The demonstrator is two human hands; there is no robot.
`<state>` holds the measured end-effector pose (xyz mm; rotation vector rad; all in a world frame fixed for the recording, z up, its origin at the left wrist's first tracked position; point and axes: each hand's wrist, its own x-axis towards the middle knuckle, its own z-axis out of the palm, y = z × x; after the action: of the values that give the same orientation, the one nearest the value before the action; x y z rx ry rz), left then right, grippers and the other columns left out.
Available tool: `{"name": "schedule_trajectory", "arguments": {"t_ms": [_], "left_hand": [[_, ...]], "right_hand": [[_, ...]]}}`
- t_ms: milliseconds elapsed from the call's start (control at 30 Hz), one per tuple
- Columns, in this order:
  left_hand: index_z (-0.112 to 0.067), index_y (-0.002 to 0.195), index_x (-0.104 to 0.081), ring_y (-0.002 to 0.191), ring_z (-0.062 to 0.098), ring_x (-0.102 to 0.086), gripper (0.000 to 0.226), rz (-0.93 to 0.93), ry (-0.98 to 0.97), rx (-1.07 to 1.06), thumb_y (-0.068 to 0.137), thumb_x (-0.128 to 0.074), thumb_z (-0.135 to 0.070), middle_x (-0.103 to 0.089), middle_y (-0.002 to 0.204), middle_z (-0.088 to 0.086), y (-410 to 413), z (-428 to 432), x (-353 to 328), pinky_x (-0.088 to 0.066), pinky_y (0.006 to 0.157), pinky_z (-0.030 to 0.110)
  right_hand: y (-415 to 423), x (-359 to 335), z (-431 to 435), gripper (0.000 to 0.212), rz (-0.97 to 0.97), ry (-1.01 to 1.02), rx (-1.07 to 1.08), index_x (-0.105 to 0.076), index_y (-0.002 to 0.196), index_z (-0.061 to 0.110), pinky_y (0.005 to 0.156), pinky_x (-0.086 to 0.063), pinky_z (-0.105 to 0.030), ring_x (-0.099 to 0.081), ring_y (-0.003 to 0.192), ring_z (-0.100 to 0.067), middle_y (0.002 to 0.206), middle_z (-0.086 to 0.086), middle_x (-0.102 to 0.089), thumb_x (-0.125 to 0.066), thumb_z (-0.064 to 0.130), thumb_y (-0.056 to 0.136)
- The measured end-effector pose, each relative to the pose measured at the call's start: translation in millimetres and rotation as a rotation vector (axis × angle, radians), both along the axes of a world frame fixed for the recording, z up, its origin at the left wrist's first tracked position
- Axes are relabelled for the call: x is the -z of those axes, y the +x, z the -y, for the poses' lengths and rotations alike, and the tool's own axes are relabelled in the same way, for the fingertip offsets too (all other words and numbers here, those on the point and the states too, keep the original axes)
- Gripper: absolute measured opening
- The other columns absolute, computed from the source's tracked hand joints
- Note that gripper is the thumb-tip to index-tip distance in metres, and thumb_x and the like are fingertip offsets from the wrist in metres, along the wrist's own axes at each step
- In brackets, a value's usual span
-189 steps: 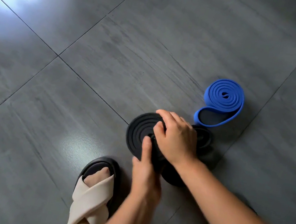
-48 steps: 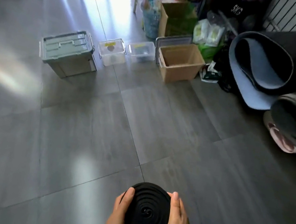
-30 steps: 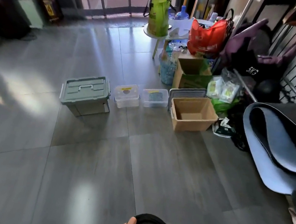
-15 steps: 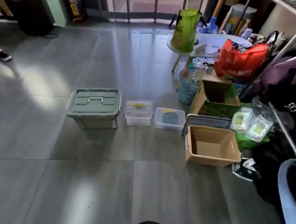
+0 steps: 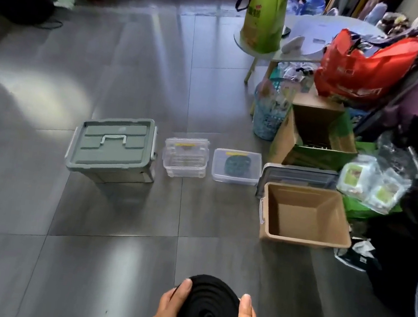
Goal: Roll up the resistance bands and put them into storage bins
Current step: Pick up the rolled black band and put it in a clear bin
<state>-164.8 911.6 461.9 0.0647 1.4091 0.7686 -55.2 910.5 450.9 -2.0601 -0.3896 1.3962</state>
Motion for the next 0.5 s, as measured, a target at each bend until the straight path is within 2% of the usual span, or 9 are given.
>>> {"name": "schedule_trajectory", "arguments": {"t_ms": [33, 67, 100, 167, 200, 267, 367, 433, 500], "left_hand": [[-0.024, 0.099, -0.062, 0.105, 0.019, -0.054, 0.039, -0.072, 0.052, 0.071, 0.074, -0.069, -0.053, -0.061, 0.107, -0.001, 5, -14, 3, -0.036, 0.097, 0.031], [-0.024, 0.092, -0.058, 0.103, 0.019, -0.052, 0.041, -0.15, -0.016, 0.102, 0.068, -0.072, -0.055, -0.057, 0.103, -0.001, 21, -25, 6, -0.036, 0.097, 0.031], [-0.023, 0.09, -0.057, 0.105, 0.021, -0.053, 0.05, -0.168, -0.005, 0.195, 0.058, -0.073, -0.059, -0.056, 0.105, 0.001, 29, -34, -1, -0.038, 0.1, 0.035], [-0.023, 0.1, -0.057, 0.11, 0.023, -0.055, 0.076, -0.136, -0.031, 0.149, 0.038, -0.073, -0.065, -0.056, 0.111, 0.002, 58, -57, 0, -0.039, 0.103, 0.042], [-0.023, 0.107, -0.057, 0.11, 0.023, -0.055, 0.085, -0.112, -0.055, 0.159, 0.035, -0.075, -0.066, -0.057, 0.113, 0.002, 69, -64, 11, -0.04, 0.103, 0.043], [-0.022, 0.114, -0.055, 0.108, 0.024, -0.057, 0.078, -0.116, -0.039, 0.147, 0.05, -0.077, -0.062, -0.061, 0.11, 0.003, 91, -81, 24, -0.041, 0.102, 0.044], [-0.017, 0.111, -0.053, 0.104, 0.024, -0.056, 0.043, -0.02, -0.053, 0.113, 0.079, -0.064, -0.043, -0.057, 0.092, -0.006, 118, -107, 53, -0.04, 0.102, 0.045], [-0.018, 0.112, -0.052, 0.103, 0.023, -0.055, 0.04, -0.051, -0.063, 0.124, 0.081, -0.063, -0.042, -0.053, 0.09, -0.01, 126, -125, 64, -0.039, 0.104, 0.044], [-0.018, 0.115, -0.052, 0.106, 0.024, -0.056, 0.047, -0.041, -0.054, 0.126, 0.078, -0.064, -0.043, -0.057, 0.096, -0.007, 131, -143, 74, -0.04, 0.102, 0.045]], "right_hand": [[14, -3, -13, 0.048, -0.049, 0.031, 0.025, -0.06, 0.115, 0.012, 0.09, -0.029, -0.025, -0.045, 0.12, -0.025, 0.128, -0.009, -0.055, -0.033, 0.046, 0.096], [31, 5, -21, 0.041, -0.083, 0.02, 0.015, -0.057, 0.119, 0.008, 0.09, -0.028, -0.024, -0.043, 0.123, -0.025, 0.131, -0.012, -0.052, -0.034, 0.035, 0.098], [48, 5, -32, 0.04, -0.103, 0.009, -0.018, -0.056, 0.121, 0.007, 0.092, -0.028, -0.024, -0.042, 0.124, -0.025, 0.132, -0.013, -0.051, -0.033, 0.032, 0.098], [74, 9, -47, 0.039, -0.068, 0.01, -0.047, -0.056, 0.12, 0.009, 0.097, -0.028, -0.027, -0.043, 0.124, -0.025, 0.132, -0.013, -0.052, -0.033, 0.033, 0.098], [87, 17, -54, 0.039, -0.033, 0.004, -0.033, -0.057, 0.118, 0.01, 0.099, -0.028, -0.027, -0.044, 0.123, -0.025, 0.131, -0.012, -0.053, -0.033, 0.033, 0.098], [107, 28, -66, 0.039, 0.012, 0.018, -0.025, -0.056, 0.119, 0.012, 0.103, -0.029, -0.028, -0.044, 0.124, -0.024, 0.131, -0.01, -0.053, -0.032, 0.034, 0.097], [136, 46, -87, 0.046, 0.035, 0.012, -0.009, -0.05, 0.129, 0.006, 0.101, -0.029, -0.026, -0.042, 0.127, -0.023, 0.135, -0.011, -0.05, -0.03, 0.033, 0.098], [144, 61, -100, 0.047, 0.02, 0.015, 0.009, -0.048, 0.13, 0.005, 0.1, -0.028, -0.025, -0.041, 0.128, -0.023, 0.136, -0.011, -0.049, -0.03, 0.033, 0.098], [148, 71, -116, 0.047, 0.041, 0.023, 0.03, -0.048, 0.13, 0.005, 0.1, -0.028, -0.025, -0.041, 0.128, -0.023, 0.135, -0.011, -0.049, -0.03, 0.034, 0.097]]}}
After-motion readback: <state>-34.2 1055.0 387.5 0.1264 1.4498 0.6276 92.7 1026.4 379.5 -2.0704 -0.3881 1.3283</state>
